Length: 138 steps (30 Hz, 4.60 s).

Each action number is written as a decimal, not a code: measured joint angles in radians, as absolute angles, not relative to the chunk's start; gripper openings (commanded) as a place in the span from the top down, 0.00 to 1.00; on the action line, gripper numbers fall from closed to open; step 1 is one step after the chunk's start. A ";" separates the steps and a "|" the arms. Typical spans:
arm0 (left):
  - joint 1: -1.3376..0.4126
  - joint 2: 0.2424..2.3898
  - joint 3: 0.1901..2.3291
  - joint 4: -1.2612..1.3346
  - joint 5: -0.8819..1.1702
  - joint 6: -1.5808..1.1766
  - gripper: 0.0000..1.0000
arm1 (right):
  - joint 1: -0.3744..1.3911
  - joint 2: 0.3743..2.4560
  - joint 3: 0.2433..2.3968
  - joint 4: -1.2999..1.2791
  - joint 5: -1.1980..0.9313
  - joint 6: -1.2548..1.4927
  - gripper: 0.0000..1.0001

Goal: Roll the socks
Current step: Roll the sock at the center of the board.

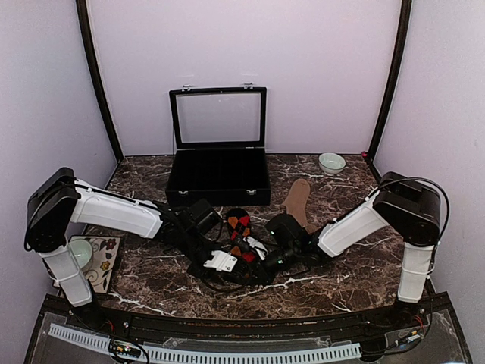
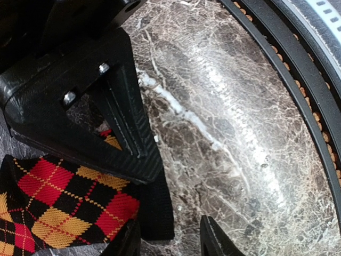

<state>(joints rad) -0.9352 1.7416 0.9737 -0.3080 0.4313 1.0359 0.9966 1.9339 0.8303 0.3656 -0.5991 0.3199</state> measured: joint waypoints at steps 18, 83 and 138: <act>-0.939 1.769 0.942 -0.239 0.402 1.032 0.89 | 0.992 1.930 0.813 0.391 -0.607 0.337 0.87; -0.785 2.170 1.421 -0.848 0.815 0.755 0.95 | 1.235 1.843 0.642 0.624 -0.005 -0.211 0.78; -0.908 1.660 0.997 -0.419 0.462 0.930 0.51 | 0.949 1.998 0.880 0.387 -0.652 0.407 1.00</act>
